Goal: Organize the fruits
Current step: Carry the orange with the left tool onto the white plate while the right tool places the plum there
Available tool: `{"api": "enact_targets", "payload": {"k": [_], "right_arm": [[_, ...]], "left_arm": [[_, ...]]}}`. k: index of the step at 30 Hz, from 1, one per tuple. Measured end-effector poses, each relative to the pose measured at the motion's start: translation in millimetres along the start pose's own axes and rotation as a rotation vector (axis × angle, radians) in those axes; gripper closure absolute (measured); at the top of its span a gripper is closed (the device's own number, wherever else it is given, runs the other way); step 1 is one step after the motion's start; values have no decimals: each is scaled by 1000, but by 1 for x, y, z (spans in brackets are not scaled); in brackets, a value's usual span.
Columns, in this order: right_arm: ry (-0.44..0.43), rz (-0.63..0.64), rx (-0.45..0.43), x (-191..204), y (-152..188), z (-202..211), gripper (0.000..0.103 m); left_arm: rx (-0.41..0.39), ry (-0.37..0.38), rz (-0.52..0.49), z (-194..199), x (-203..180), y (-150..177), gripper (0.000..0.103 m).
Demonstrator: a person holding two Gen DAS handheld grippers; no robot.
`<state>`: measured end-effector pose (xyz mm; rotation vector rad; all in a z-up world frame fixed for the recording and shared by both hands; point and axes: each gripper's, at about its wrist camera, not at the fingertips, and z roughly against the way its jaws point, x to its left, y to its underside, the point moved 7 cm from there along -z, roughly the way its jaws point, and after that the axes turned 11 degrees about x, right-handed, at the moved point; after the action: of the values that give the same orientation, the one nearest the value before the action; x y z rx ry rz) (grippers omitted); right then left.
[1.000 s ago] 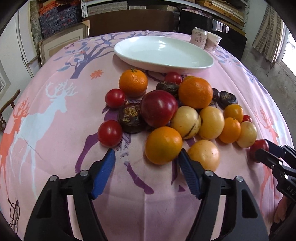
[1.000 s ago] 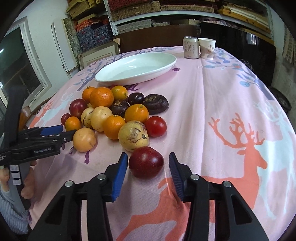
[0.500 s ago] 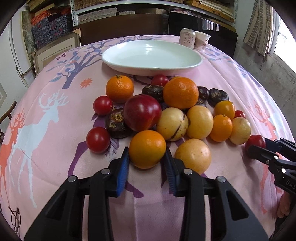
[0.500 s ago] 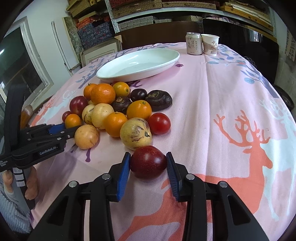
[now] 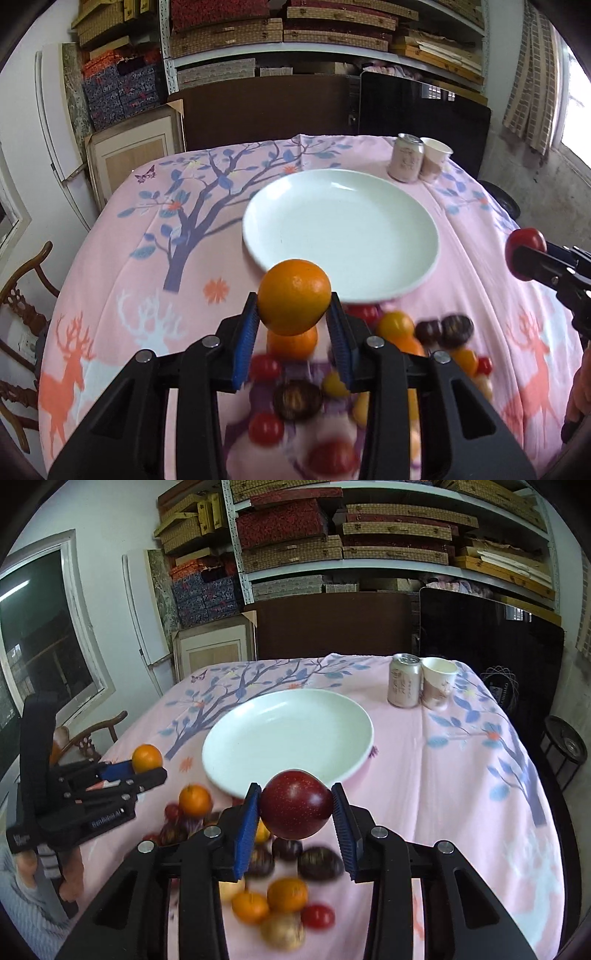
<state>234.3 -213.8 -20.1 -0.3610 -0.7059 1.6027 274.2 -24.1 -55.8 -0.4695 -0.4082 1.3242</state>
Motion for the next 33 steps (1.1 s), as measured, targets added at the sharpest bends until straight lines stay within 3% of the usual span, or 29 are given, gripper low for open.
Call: {"api": "enact_targets", "payload": {"k": [5, 12, 17, 19, 22, 28, 31, 33], "right_arm": [[-10, -38, 80, -9, -29, -63, 64], [8, -1, 157, -4, -25, -114, 63], [5, -5, 152, -6, -26, -117, 53], [0, -13, 132, -7, -27, -111, 47], [2, -8, 94, -6, -30, -94, 47], [-10, -26, -54, -2, -30, -19, 44], [16, -43, -127, -5, -9, 14, 36], [36, -51, -152, -8, 12, 26, 34]], "left_arm": [[57, 29, 23, -48, 3, -40, 67], [131, 66, 21, -99, 0, -46, 66], [104, 58, 7, -101, -1, -49, 48], [90, 51, 11, -96, -2, -48, 34], [69, 34, 12, -86, 0, -48, 34], [0, 25, 72, -37, 21, -36, 33], [-52, -21, 106, -8, 36, -9, 20], [-59, -63, 122, 3, 46, 18, 19]]}}
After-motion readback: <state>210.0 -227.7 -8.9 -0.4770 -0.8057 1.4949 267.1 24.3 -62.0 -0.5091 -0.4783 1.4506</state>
